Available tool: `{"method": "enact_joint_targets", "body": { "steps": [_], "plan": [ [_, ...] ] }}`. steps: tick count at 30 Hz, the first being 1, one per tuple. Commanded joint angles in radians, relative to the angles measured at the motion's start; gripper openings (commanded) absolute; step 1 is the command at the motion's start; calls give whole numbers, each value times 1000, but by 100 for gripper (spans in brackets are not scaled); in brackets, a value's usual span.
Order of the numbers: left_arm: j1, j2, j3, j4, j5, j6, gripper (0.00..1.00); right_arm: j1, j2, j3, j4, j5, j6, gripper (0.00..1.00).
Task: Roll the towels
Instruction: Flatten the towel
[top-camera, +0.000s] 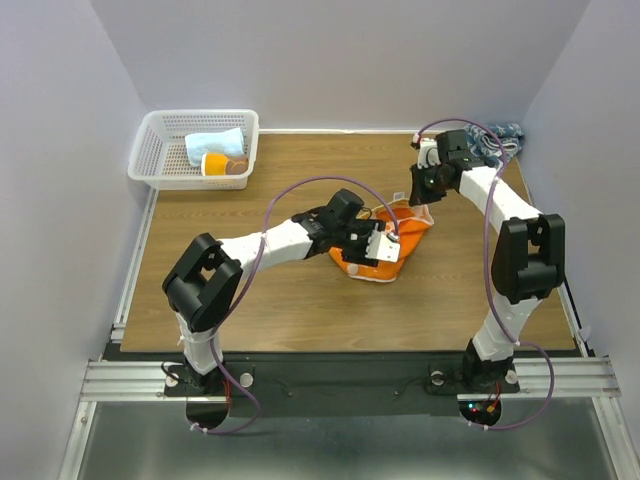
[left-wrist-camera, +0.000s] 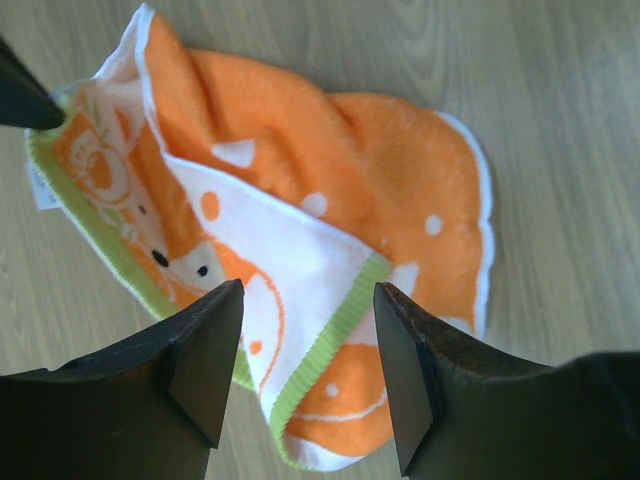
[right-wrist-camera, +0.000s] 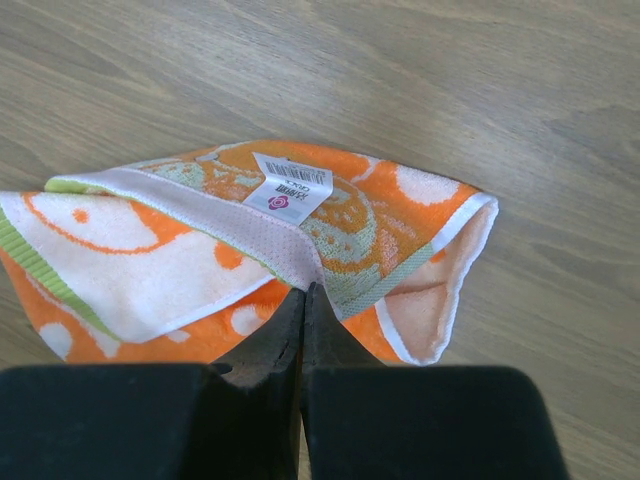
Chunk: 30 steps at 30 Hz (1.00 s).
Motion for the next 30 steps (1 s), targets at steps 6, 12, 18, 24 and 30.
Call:
{"method": "enact_joint_targets", "body": {
  "steps": [6,12,18,24,30],
  "plan": [
    [11,62,48,-10,-20,49,66,-15,20,62,7,-8,7,1],
    [10,88,26,13,-36,81,70,-21,35,64,7,-13,6,1],
    [11,131,34,27,-61,92,70,-24,47,70,6,-20,7,1],
    [11,143,26,27,-53,113,64,-31,56,77,6,-20,7,0],
    [11,142,40,47,-53,93,52,-32,62,77,6,-19,7,1]
  ]
}}
